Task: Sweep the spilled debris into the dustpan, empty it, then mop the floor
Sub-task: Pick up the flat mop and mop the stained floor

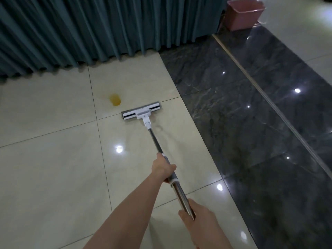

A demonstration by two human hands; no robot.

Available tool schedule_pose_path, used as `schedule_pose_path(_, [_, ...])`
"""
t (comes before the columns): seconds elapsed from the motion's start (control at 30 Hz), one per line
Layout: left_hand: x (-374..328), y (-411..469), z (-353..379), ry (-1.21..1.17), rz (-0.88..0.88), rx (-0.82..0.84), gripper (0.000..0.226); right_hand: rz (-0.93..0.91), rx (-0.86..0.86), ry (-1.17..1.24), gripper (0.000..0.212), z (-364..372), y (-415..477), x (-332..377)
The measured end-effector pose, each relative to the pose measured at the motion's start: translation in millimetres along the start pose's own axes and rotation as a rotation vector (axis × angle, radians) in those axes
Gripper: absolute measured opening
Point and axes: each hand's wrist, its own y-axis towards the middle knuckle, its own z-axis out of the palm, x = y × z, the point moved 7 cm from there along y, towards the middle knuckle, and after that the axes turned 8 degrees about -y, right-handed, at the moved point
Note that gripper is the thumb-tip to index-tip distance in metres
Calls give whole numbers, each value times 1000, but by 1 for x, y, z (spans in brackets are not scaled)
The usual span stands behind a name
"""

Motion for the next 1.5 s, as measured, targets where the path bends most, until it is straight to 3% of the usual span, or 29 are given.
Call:
schedule_pose_path(0.23, [22,-54,32,-140,-47,27,57,-33,57,-11,9,-16,-50,-43])
schedule_pose_path(0.63, [15,-24,-30,-198,-27,-71,43,-26,138,-29,16,-7,-19,20])
schedule_pose_path(0.93, [-13,55,-109,-190,-10,-99,50,4,136,-33,15,-4,47,112])
schedule_pose_path(1.5, [-92,268,-315,-297,3,-218,58,-44,90,15,21,24,242,355])
